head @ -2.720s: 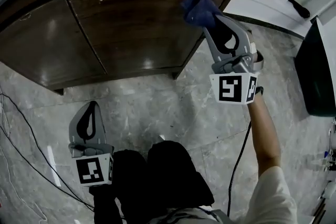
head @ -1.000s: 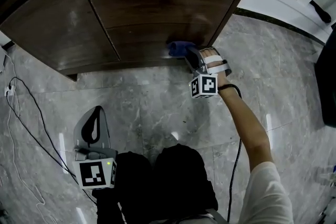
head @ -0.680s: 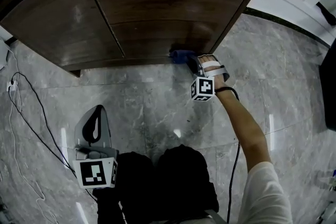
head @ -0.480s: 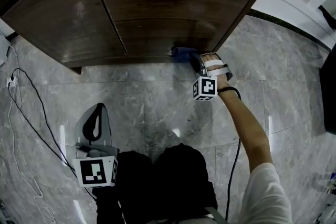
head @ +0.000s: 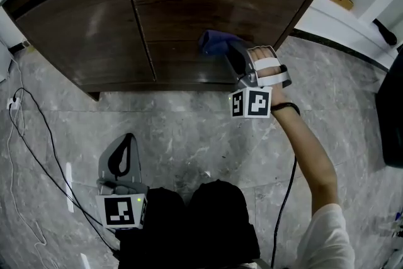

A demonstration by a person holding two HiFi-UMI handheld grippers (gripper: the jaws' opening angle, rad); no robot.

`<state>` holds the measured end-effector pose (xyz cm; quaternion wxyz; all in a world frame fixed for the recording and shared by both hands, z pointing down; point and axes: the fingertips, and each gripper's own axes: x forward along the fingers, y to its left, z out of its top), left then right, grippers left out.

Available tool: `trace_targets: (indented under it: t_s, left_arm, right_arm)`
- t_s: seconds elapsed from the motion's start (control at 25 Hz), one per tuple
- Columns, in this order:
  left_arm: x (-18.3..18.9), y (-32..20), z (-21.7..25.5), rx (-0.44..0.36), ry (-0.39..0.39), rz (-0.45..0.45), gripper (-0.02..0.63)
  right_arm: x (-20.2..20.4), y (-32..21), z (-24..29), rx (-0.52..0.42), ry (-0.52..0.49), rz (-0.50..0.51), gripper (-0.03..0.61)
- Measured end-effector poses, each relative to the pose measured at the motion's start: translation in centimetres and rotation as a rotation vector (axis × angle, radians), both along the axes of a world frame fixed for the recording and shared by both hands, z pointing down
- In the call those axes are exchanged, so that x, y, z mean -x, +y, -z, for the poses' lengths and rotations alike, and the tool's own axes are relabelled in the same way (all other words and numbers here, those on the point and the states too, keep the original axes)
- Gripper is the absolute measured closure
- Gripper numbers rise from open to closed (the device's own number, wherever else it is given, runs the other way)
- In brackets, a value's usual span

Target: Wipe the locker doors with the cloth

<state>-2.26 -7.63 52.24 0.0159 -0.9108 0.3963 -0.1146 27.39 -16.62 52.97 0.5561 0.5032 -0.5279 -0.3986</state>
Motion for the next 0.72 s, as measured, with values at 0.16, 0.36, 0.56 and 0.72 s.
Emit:
trace_targets:
  t_s: [0.16,0.36,0.56,0.72]
  left_arm:
    - [0.7,0.2,0.4,-0.005,0.019,0.003,0.611]
    - [1.2,0.0,1.0,-0.015,0.012,0.006,0.611]
    - [1.6,-0.2,2.0,-0.023,0.009,0.018,0.611]
    - [1.8,-0.1,2.2,-0.027,0.016,0.012,0.611]
  right_arm:
    - [1.4,-1.1,5.8,-0.061,0.059,0.021,0.465]
    - [3.3,-2.4,11.4,-0.124,0.125,0.051,0.465]
    - [4.5,-3.3,16.0,-0.170,0.083,0.040,0.465]
    - [4.4,-3.3,15.3,-0.174,0.076,0.026,0.465]
